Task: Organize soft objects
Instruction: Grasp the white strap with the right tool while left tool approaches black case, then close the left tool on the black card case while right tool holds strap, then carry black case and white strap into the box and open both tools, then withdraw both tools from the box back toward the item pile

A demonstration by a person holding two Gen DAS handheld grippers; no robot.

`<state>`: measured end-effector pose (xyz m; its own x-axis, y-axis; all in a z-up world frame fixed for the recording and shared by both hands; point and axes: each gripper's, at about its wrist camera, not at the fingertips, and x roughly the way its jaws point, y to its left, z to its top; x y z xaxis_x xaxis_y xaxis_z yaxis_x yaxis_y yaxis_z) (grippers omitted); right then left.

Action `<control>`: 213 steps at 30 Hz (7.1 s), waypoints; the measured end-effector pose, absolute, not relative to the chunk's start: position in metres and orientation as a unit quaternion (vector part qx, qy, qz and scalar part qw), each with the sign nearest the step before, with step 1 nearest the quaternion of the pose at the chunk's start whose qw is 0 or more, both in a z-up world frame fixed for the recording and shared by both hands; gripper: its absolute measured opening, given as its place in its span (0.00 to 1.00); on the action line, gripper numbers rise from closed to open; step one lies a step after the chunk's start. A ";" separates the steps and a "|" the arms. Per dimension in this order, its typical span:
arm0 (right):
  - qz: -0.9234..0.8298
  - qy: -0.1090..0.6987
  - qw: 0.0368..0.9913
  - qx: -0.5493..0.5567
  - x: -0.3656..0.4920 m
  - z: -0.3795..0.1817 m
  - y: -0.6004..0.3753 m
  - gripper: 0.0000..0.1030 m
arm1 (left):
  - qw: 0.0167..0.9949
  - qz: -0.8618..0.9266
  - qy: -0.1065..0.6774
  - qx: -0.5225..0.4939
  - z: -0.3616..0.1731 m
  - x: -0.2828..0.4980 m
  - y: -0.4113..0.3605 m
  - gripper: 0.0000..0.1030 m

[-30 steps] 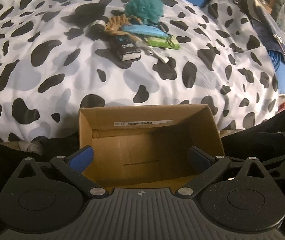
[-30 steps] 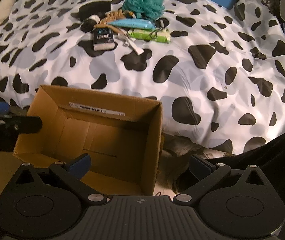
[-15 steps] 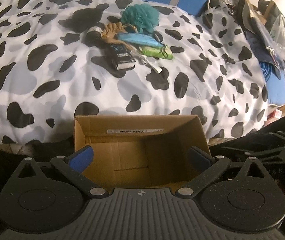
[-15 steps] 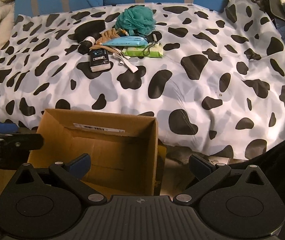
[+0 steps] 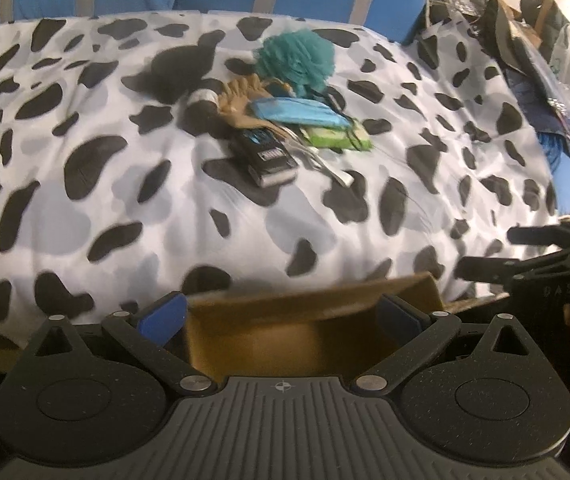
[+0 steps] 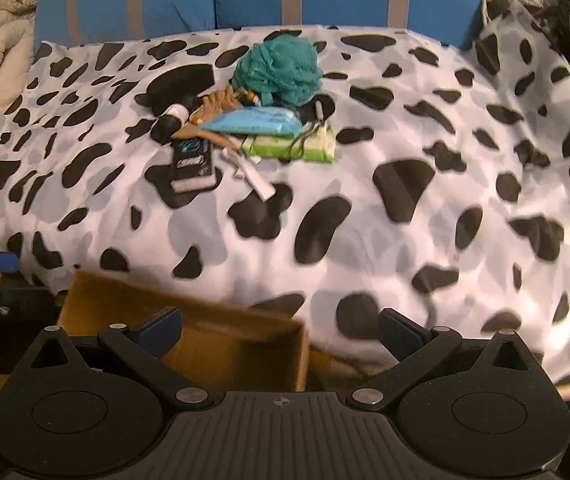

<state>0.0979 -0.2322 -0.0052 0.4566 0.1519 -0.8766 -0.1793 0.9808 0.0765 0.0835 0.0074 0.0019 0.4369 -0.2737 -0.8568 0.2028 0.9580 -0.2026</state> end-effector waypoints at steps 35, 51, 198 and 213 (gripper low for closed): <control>0.188 0.448 0.868 -0.101 0.215 -0.050 -0.200 1.00 | 0.873 -0.067 0.483 0.008 -0.032 0.212 0.012 1.00; 0.255 0.486 0.829 -0.108 0.239 -0.080 -0.168 0.79 | 0.886 -0.113 0.444 0.070 -0.028 0.196 -0.003 1.00; 0.283 0.502 0.790 -0.211 0.052 -0.049 -0.166 0.87 | 0.813 -0.126 0.566 0.048 -0.052 0.068 -0.017 0.73; 0.261 0.483 0.810 -0.208 0.059 -0.044 -0.169 0.97 | 0.811 -0.130 0.567 0.057 -0.053 0.070 -0.022 0.74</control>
